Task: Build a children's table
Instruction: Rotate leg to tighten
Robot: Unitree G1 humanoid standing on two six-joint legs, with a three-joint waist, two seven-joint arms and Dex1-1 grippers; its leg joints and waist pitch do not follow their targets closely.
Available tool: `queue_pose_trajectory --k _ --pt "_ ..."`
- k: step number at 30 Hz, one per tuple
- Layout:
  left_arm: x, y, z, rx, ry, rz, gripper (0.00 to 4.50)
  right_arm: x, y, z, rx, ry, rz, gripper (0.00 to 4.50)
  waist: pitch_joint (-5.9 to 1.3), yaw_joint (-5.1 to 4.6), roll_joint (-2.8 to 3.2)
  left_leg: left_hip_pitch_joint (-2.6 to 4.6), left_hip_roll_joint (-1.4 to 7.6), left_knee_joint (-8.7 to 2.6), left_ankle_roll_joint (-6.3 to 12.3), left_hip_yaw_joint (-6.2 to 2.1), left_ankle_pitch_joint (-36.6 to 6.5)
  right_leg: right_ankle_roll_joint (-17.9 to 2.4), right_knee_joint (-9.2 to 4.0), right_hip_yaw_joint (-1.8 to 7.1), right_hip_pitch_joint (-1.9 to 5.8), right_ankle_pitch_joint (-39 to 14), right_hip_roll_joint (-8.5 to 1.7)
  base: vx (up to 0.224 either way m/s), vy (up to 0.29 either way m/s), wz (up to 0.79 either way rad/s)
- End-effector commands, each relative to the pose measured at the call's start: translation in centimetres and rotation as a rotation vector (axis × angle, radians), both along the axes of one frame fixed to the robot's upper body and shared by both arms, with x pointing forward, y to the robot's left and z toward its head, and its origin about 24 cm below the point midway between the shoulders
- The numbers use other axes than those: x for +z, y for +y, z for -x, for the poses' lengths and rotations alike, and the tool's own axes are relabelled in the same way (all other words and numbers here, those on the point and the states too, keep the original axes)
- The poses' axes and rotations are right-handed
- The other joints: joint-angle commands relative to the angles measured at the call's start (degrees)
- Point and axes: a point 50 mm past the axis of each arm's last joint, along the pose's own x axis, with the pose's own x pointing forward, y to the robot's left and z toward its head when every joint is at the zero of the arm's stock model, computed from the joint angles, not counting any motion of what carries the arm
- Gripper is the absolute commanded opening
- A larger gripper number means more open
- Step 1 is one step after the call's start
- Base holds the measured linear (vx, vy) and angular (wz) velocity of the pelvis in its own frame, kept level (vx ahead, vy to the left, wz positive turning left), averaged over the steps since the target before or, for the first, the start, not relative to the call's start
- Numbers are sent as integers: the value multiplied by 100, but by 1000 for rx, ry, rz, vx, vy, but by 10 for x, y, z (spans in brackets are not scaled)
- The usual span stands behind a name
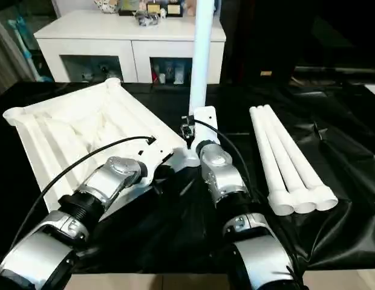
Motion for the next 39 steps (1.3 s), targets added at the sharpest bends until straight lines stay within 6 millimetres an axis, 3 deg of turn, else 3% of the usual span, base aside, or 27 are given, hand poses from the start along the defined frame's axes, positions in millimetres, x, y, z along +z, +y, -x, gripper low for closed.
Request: queue_pose_trajectory --k 1,2,3,4,5,6,7,9,11,14,17,18,20,21,24,26,28,29,30,32,33,35,37,38,39 --pt "-6 4 0 25 -3 -62 0 -44 -2 19 11 199 -22 255 -132 107 -18 134 473 -793 -416 -78 -4838 -336 -179 183 -105 -2654 -190 -8 -69 20" --pt "-5 4 -1 25 -7 -61 0 -40 -2 17 19 184 -30 255 -172 94 -134 471 315 -342 -378 -56 -4307 -357 -579 265 -456 -3276 -364 23 -62 4" --pt "-5 4 -1 25 -7 -61 0 -39 -2 16 20 182 -31 255 -109 212 -210 175 288 173 258 -276 -1753 -348 -836 502 -146 -4209 -960 23 -62 4" --pt "-4 4 -1 24 -7 -59 0 -37 -2 15 26 169 -29 279 -129 285 -126 -154 450 -205 241 -369 -1126 -423 -543 304 104 -3156 -695 54 14 -31" --pt "-4 5 -2 24 -8 -59 0 -34 -1 14 31 159 -34 291 -129 285 -126 -154 450 -205 241 -369 -1126 -423 -543 304 104 -3156 -695 51 48 -26" --pt "-4 6 -2 23 -9 -57 0 -27 -1 11 44 132 -37 297 -176 241 -64 -58 524 -319 38 -328 -1676 -471 -389 184 18 -2165 -399 51 48 -26" --pt "-4 6 -2 22 -9 -56 0 -25 -1 10 49 123 -35 300 -172 213 5 73 548 -359 -208 -306 -2604 -631 -348 196 -78 -1623 -359 0 0 0" --pt "-4 7 -2 20 -10 -56 0 -20 0 8 66 104 -45 310 -138 142 -43 121 475 -361 -340 -286 -3441 -713 -373 214 -107 -1824 -384 0 0 0" --pt "-4 7 -3 17 -11 -56 0 -16 0 7 75 86 -43 335 -136 130 -49 123 468 -352 -287 -284 -3426 -693 -404 226 -110 -1931 -408 0 0 0" --pt "-4 7 -3 15 -13 -56 0 -13 -1 6 86 72 -41 335 -139 99 -56 102 471 -349 -200 -278 -3276 -697 -423 226 -84 -1893 -426 0 0 0" --pt "-3 7 -3 2 -20 -52 0 -8 -1 6 114 44 -48 349 -132 104 -75 125 464 -327 -143 -254 -3182 -745 -437 235 -103 -1904 -438 0 0 0" --pt "-2 6 -2 -17 -24 -44 0 -2 -2 7 149 25 -68 374 -138 116 -90 115 466 -316 -97 -239 -3033 -775 -440 247 -94 -1823 -447 0 0 0" --pt "-1 6 -1 -50 -28 -28 0 4 -6 10 191 4 -65 384 -160 159 -112 48 484 -314 34 -217 -2506 -811 -387 267 -35 -1401 -445 0 0 0" --pt "-1 6 -1 -59 -29 -23 0 6 -7 10 205 -1 -58 395 -167 161 -119 44 487 -307 59 -201 -2405 -832 -378 274 -43 -1333 -448 0 0 0" --pt "0 10 2 -111 -39 5 0 10 -22 19 295 0 -12 408 -167 189 -163 67 480 -260 183 -147 -2183 -856 -410 270 -58 -1606 -440 0 0 0" --pt "0 14 4 -147 -33 21 0 12 -32 27 363 5 22 408 -191 219 -172 27 504 -242 262 -136 -1889 -878 -380 287 -30 -1470 -460 0 0 0" --pt "2 17 6 -171 -33 43 0 13 -39 32 409 14 40 408 -204 238 -165 37 521 -238 237 -107 -1928 -916 -366 270 -68 -1512 -422 0 0 0" --pt "3 18 7 -189 -40 50 0 13 -42 35 430 16 48 408 -200 233 -190 36 515 -232 225 -98 -1996 -913 -370 271 -73 -1592 -419 53 -29 1" --pt "7 25 11 -257 -46 75 0 13 -51 45 518 19 85 408 -243 286 -209 17 537 -208 240 -89 -1797 -898 -332 281 -37 -1428 -441 53 -29 1" --pt "10 27 13 -292 -62 84 0 12 -53 48 546 20 95 408 -250 282 -187 -1 538 -193 283 -60 -1611 -972 -298 288 -62 -1180 -417 70 -30 3" --pt "14 31 20 -372 -75 110 0 11 -58 54 608 24 110 408 -272 289 -227 -23 535 -141 333 -46 -1507 -1105 -251 285 -64 -1027 -419 72 -32 4" --pt "18 37 27 -443 -69 124 0 11 -62 60 667 28 118 408 -276 297 -238 -55 544 -112 383 -28 -1372 -1173 -203 302 -71 -888 -422 87 -32 4" --pt "20 45 32 -478 -61 100 0 12 -66 66 719 28 128 408 -356 315 -237 -95 511 9 578 7 -699 -1435 -20 297 -48 162 -375 93 -33 4" --pt "20 47 32 -482 -59 95 0 12 -66 66 729 29 129 408 -404 337 -204 -108 506 91 774 18 -165 -1623 109 281 -57 1005 -341 71 -27 5" --pt "23 52 35 -497 -55 95 0 12 -70 69 773 37 135 408 -394 339 -232 -139 480 135 901 34 47 -1682 147 276 -74 1381 -319 71 -27 5"
